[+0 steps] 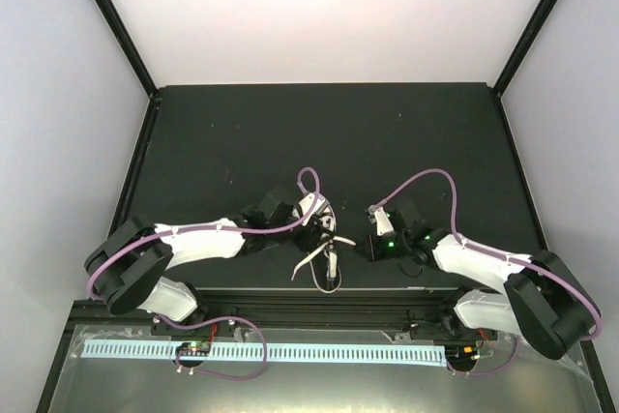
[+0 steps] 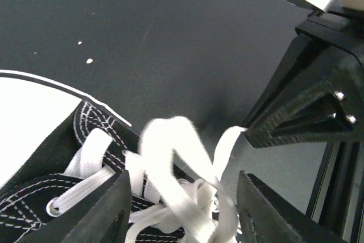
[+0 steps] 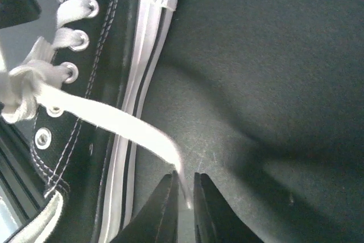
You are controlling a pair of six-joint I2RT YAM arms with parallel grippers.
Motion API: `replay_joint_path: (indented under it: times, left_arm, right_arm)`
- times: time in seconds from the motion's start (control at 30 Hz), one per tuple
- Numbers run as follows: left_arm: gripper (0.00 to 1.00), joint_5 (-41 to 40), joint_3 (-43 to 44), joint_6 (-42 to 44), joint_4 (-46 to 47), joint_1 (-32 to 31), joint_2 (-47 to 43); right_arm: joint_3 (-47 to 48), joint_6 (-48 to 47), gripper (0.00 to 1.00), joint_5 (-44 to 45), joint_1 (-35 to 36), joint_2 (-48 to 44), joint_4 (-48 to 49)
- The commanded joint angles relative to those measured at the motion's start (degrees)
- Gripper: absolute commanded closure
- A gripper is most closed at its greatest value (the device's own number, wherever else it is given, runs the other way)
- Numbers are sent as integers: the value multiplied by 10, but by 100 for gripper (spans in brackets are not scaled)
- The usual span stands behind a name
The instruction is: Tie the shoes
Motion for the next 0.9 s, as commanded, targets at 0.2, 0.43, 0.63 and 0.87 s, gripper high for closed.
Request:
replay_joint_path:
  times: [0.2,0.43,0.63,0.87]
  left_arm:
    - [30,-35,-63,-116,3,17,-131]
    - [41,26,-130,-235,47,50,-158]
    - [53,90,-144,-333,133,68,-101]
    - [55,116,-140,-366,189,71,-32]
  right_arm:
    - [49,-15,33,48,-2,-65,-87]
    - [105,-44,20,-18,2,-43,-41]
    - [150,-47,20,-28,27,29,-4]
    - [165,-49,22,-66,30,79,29]
